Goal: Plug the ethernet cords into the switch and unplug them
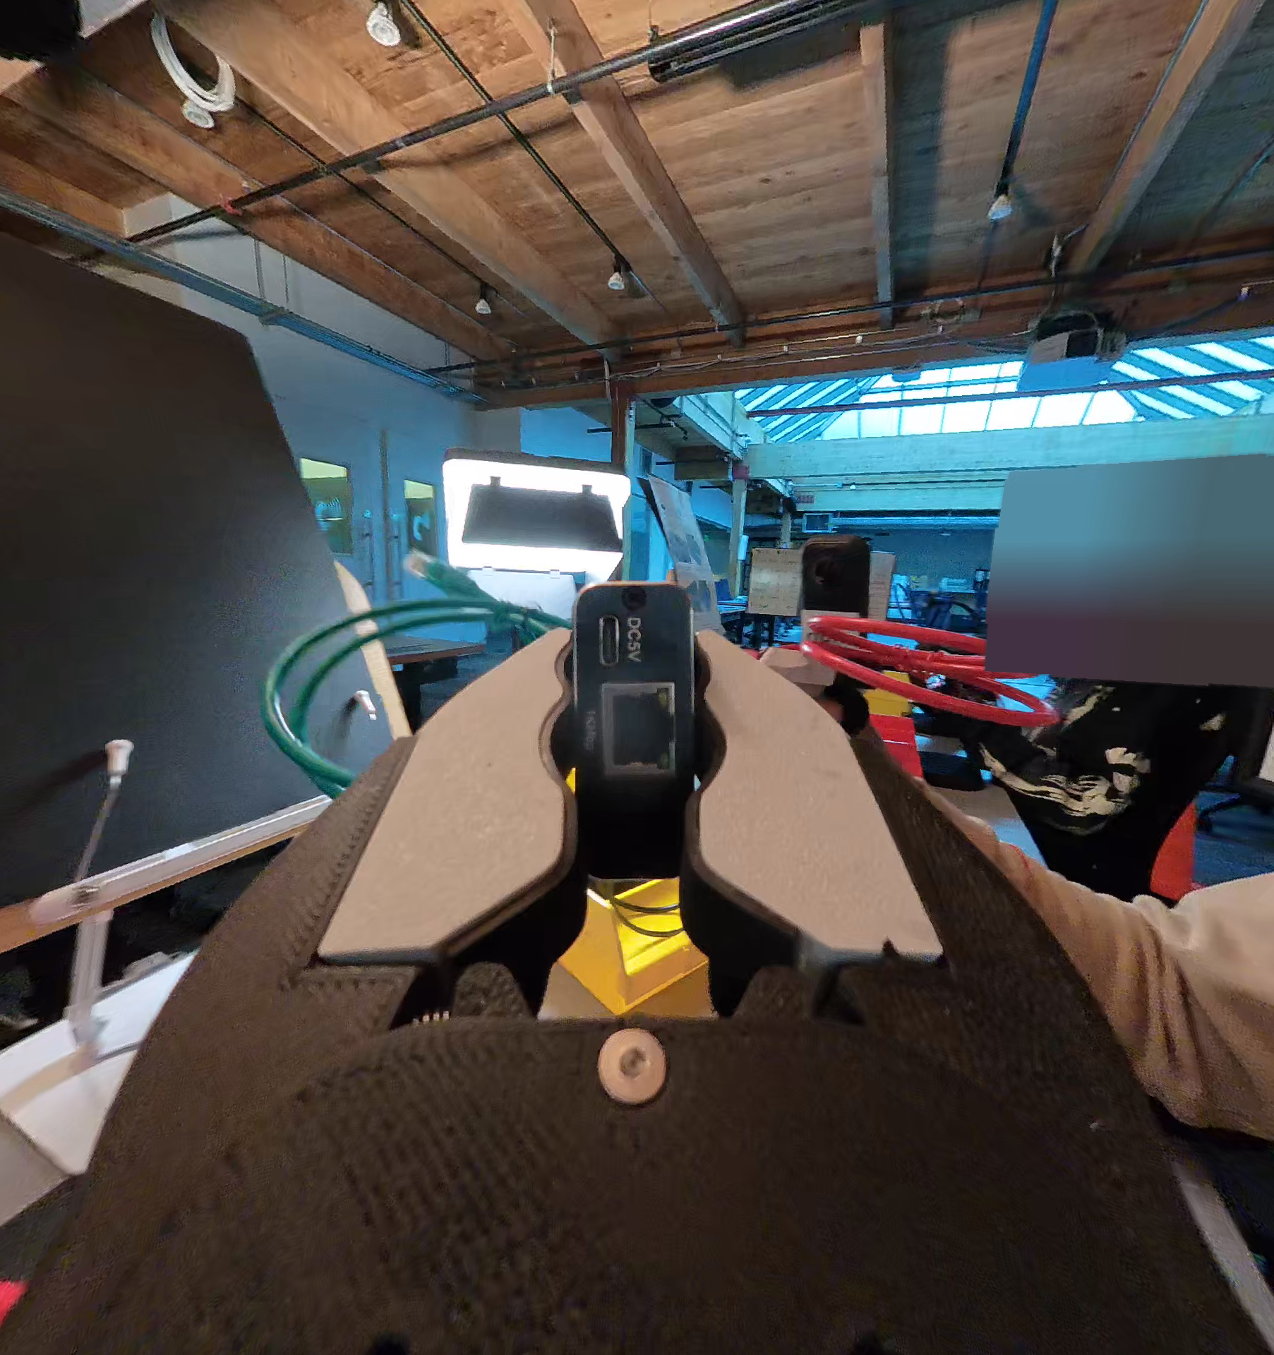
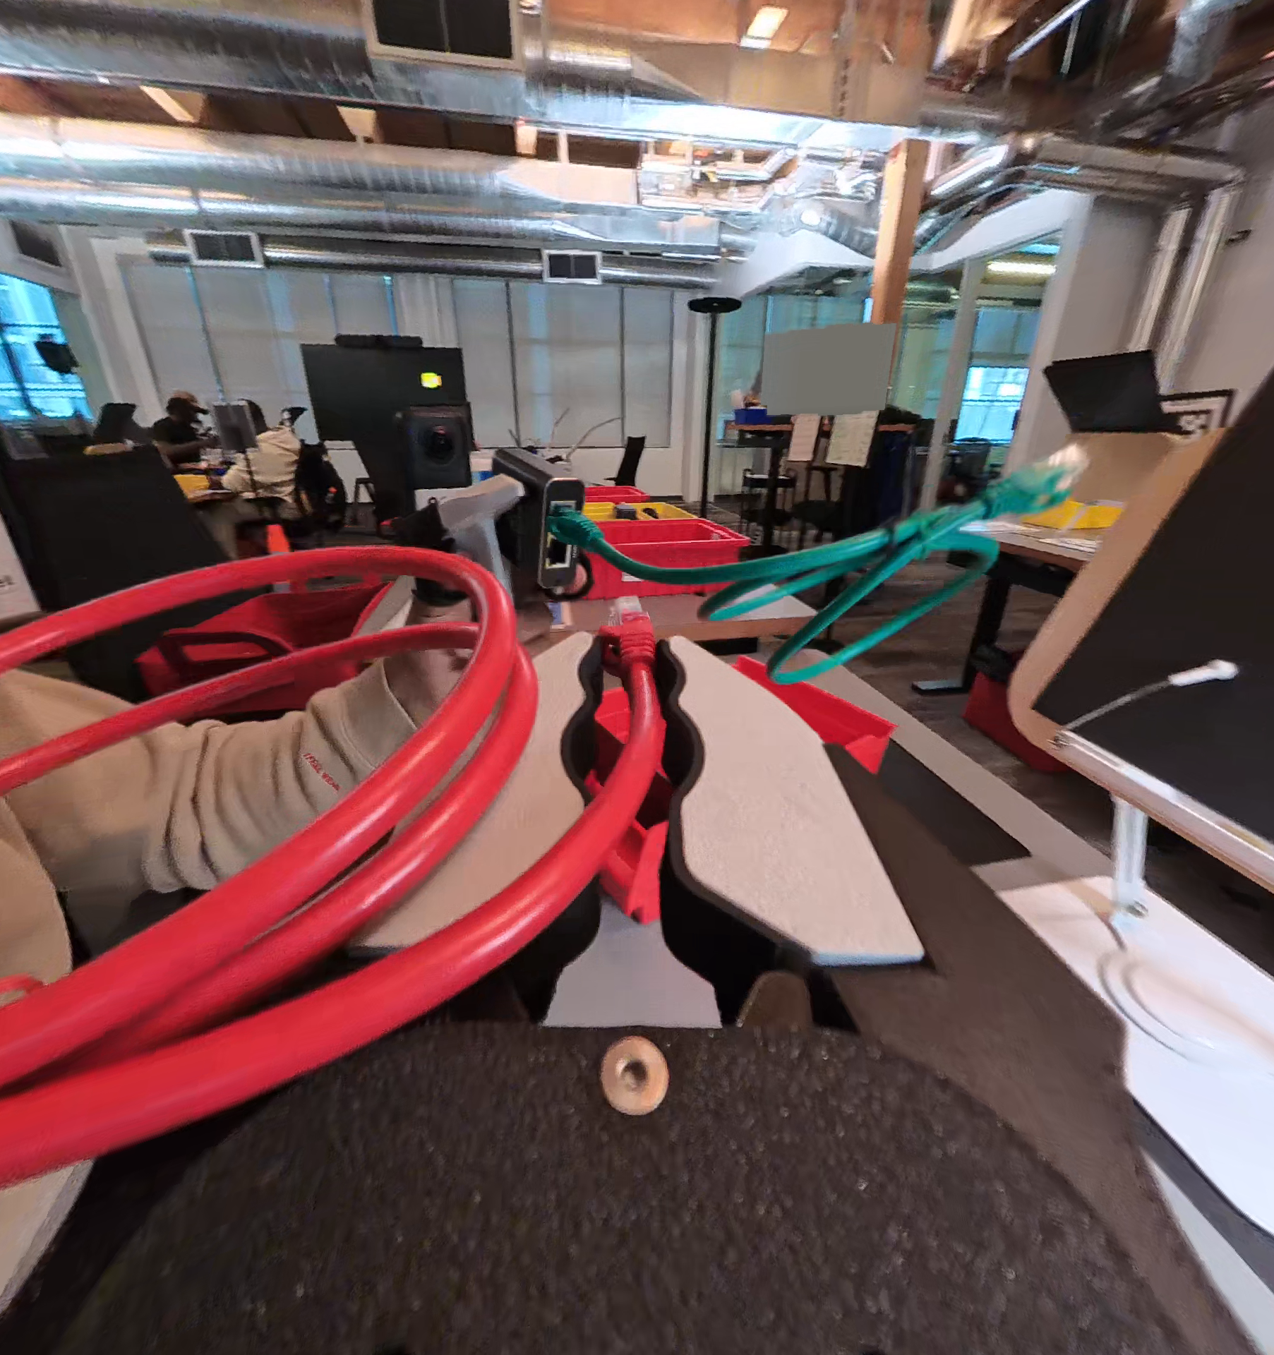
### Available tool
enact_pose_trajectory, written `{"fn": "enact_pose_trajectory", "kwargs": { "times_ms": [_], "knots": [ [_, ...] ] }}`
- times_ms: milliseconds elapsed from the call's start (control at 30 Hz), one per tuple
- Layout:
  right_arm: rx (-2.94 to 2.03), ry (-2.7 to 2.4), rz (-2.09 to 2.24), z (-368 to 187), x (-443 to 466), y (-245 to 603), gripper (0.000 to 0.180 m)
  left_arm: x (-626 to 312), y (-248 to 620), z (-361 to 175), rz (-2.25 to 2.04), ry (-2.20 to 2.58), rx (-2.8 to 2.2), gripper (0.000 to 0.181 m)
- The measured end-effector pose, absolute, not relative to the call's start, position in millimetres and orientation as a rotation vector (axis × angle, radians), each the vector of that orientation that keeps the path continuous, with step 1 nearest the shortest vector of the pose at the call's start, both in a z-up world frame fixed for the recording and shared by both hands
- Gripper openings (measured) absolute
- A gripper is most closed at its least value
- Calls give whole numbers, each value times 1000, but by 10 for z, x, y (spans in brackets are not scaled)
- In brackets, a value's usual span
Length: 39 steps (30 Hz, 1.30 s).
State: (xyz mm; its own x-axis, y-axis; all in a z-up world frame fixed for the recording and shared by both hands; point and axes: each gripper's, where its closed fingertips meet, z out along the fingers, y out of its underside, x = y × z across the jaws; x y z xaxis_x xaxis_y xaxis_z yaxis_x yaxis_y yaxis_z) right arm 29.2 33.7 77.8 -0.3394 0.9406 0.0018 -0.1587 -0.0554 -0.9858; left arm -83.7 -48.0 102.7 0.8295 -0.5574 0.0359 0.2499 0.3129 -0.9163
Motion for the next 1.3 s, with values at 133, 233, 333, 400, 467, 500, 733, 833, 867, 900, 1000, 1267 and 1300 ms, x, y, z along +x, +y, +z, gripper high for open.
{"fn": "enact_pose_trajectory", "kwargs": {
  "times_ms": [133,233,333,400,467,500,733,833,867,900,1000,1267,1300],
  "knots": [
    [-1048,-1297,1431,738,432,664,13,-913,-471,1007,-560,299,-1153,26],
    [-1245,-1378,1257,494,526,992,13,-943,-423,954,-579,283,-1180,26],
    [-1501,-1520,1036,171,741,1363,14,-966,-390,912,-578,279,-1202,26],
    [-1706,-1622,901,-80,967,1609,14,-949,-390,910,-585,287,-1204,26],
    [-1922,-1689,784,-345,1233,1866,14,-919,-406,927,-596,299,-1198,26],
    [-2031,-1707,731,-476,1369,1984,14,-904,-418,938,-600,306,-1195,26],
    [-2573,-1903,274,-1051,2132,2254,13,-856,-511,1035,-606,330,-1164,26],
    [-2637,-1979,68,-1143,2148,2244,13,-857,-514,1034,-599,333,-1166,26],
    [-2650,-1978,17,-1185,2113,2256,13,-856,-511,1031,-599,333,-1167,26],
    [-2661,-1987,-20,-1230,2079,2259,13,-854,-510,1027,-600,334,-1169,26],
    [-2699,-1991,-154,-1364,2041,2319,13,-841,-518,1023,-599,341,-1172,26],
    [-2769,-1940,-21,-1119,2117,2390,13,-906,-563,1066,-590,339,-1160,26],
    [-2765,-1941,46,-1034,2130,2374,13,-916,-562,1066,-591,336,-1160,26]
  ]
}}
